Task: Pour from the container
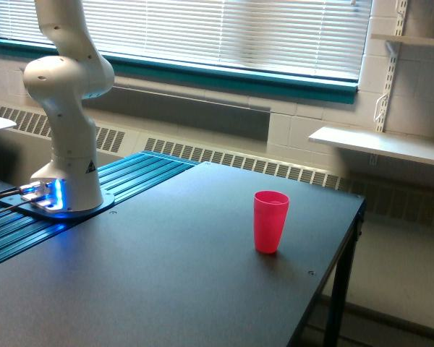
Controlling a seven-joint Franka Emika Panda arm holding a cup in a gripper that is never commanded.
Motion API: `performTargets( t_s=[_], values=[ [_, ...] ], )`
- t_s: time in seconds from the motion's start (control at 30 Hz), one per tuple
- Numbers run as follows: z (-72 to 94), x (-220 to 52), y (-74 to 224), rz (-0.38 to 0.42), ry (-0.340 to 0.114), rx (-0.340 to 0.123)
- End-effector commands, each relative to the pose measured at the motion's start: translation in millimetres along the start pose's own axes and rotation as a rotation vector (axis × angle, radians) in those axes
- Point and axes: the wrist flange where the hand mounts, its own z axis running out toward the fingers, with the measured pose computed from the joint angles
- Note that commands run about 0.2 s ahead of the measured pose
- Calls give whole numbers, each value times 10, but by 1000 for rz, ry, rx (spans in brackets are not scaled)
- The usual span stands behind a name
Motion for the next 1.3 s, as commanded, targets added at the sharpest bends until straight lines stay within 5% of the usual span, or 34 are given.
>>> performTargets(
  t_s=[0.03,0.1,0.3,0.47,0.8,1.3],
  values=[
    [-5,-72,128,71,-76,-94],
    [-9,-181,172,35,-112,-131],
    [-90,-393,392,119,-203,-240],
    [-209,-594,492,104,-269,-328],
    [-361,-831,754,219,-382,-499],
    [-308,-1216,1150,401,-460,-654]
  ],
)
